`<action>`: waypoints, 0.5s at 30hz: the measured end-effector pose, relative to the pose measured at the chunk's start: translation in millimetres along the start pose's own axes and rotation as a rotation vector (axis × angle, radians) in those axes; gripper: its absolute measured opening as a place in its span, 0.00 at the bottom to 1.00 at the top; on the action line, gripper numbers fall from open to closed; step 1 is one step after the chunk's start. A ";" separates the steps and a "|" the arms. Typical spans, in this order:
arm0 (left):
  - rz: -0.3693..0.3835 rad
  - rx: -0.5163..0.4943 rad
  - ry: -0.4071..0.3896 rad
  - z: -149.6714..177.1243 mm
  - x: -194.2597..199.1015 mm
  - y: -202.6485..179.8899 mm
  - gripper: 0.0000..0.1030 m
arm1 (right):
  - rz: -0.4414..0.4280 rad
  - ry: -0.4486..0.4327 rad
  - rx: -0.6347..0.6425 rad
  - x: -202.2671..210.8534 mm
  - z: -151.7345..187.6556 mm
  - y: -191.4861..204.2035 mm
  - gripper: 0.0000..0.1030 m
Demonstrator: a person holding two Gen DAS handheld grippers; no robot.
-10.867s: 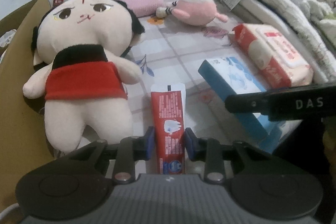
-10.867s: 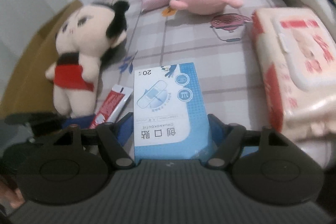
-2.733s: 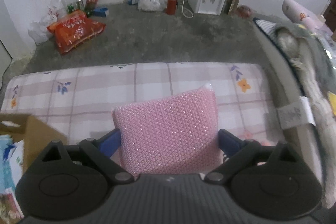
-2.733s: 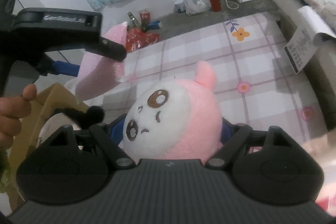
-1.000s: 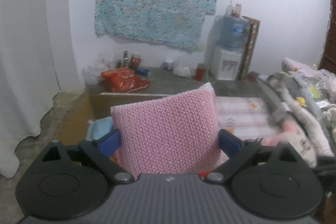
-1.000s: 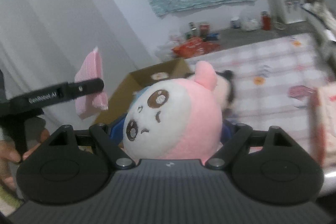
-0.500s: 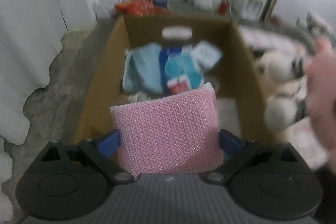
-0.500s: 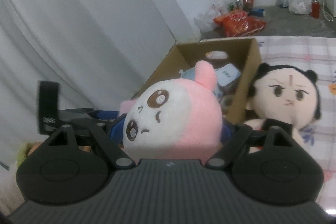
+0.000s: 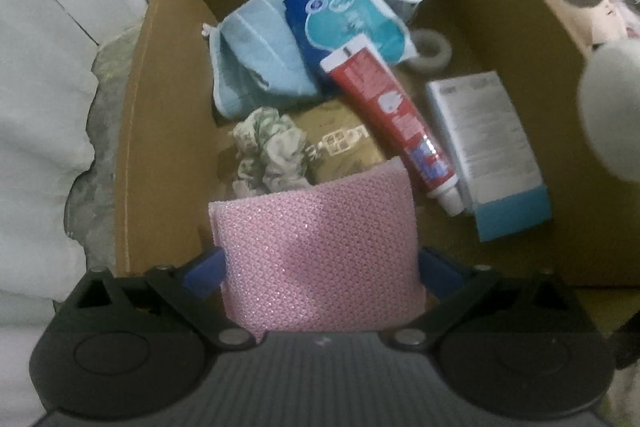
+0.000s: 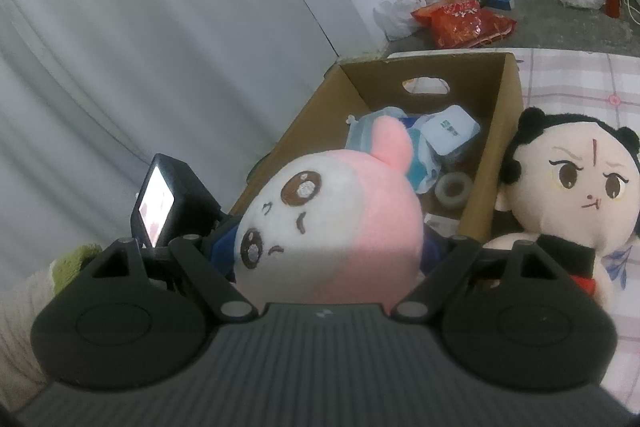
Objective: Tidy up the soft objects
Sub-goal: 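Open both tools to drop the sponge and bunny into the box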
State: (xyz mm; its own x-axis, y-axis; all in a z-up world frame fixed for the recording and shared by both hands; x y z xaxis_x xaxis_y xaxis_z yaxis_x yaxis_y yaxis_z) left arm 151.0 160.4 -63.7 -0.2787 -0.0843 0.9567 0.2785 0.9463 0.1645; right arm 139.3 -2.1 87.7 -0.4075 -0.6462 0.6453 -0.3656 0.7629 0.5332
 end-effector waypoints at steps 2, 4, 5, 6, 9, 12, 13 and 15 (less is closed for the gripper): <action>0.003 0.007 0.012 -0.6 -4.0 1.1 1.00 | 0.003 0.004 0.000 -0.9 -3.3 -3.5 0.82; 0.000 0.006 0.023 0.6 -6.3 0.9 1.00 | 0.004 0.005 -0.002 2.7 -2.5 -4.9 0.82; 0.000 0.005 0.034 1.1 -7.5 1.2 1.00 | 0.005 0.006 -0.003 0.4 -5.2 -7.1 0.82; 0.002 0.005 0.041 0.4 -9.2 2.0 1.00 | 0.006 0.007 -0.004 -3.3 -6.0 -9.9 0.83; 0.010 0.009 0.052 1.3 -12.5 2.8 1.00 | 0.007 0.015 -0.011 -3.4 -4.5 -13.2 0.83; 0.034 0.018 0.060 0.3 -18.6 3.8 1.00 | 0.004 0.021 -0.013 -2.4 -3.6 -13.3 0.83; 0.045 0.023 0.067 0.4 -21.0 4.5 1.00 | 0.004 0.021 -0.012 -2.4 -2.7 -13.6 0.83; 0.069 0.043 0.092 0.2 -29.5 7.9 1.00 | 0.003 0.019 -0.013 -2.2 -2.4 -14.2 0.83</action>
State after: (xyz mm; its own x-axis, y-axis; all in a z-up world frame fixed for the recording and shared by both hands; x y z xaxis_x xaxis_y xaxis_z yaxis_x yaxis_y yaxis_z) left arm 161.2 170.4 -90.7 -0.1742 -0.0449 0.9837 0.2535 0.9632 0.0889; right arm 147.4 -11.4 80.0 -0.3926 -0.6436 0.6570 -0.3534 0.7651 0.5383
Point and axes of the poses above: each gripper's, at about its wrist camera, not at the fingertips, and x roughly against the way its jaws point, y to its left, z to its underside, the point moved 1 cm from there along -x, roughly the way its jaws point, and after that the axes turned 3 degrees about -x, right-handed, at the moved point
